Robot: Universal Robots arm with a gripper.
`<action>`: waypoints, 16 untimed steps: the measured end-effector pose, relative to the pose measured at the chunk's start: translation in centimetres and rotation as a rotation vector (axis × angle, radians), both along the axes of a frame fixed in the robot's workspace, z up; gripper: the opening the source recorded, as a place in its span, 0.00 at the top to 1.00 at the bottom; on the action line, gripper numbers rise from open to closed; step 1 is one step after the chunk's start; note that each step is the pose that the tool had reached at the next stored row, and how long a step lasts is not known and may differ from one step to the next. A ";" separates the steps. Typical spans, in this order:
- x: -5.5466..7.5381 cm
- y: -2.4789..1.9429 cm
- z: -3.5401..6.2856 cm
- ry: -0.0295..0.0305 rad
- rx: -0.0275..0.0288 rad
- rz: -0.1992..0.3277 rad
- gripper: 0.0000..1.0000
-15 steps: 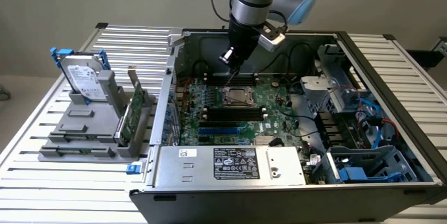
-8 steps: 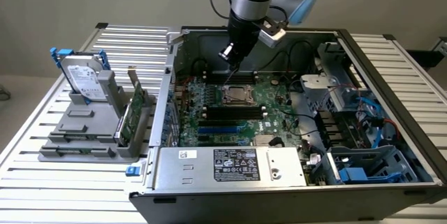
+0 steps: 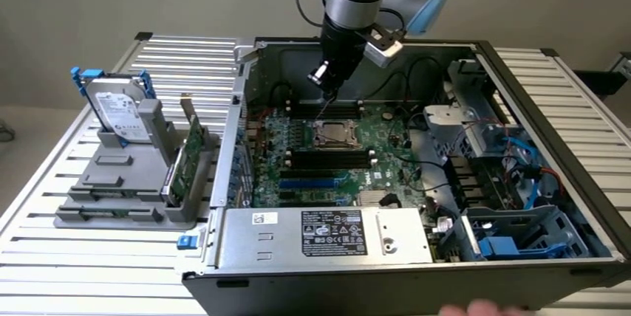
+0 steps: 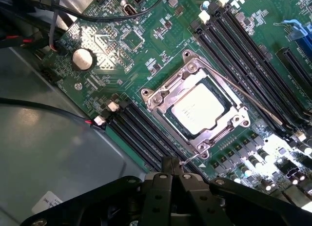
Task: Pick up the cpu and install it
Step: 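Close the cpu cover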
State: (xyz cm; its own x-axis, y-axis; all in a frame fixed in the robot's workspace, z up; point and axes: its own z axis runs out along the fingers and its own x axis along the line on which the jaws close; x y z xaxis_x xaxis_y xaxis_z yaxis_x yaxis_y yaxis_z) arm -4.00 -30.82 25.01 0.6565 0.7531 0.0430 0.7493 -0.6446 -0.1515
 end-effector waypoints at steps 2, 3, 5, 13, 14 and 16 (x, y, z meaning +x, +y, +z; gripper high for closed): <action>0.0 -0.07 -0.08 -0.0005 -0.0001 0.000 0.89; 0.0 -0.09 -0.15 -0.0011 -0.0002 0.000 0.89; 0.0 -0.11 -0.33 -0.0027 -0.0003 0.000 0.89; -0.1 -0.19 -1.51 -0.0116 -0.0003 0.000 0.89; -0.1 -0.20 -1.68 -0.0126 -0.0002 0.000 0.89; -0.1 -0.21 -1.90 -0.0135 -0.0001 0.000 0.89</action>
State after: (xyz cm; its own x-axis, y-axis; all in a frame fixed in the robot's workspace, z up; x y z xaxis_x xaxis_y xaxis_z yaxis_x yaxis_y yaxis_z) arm -4.13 -31.03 23.10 0.6557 0.7532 0.0518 0.7514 -0.6445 -0.1413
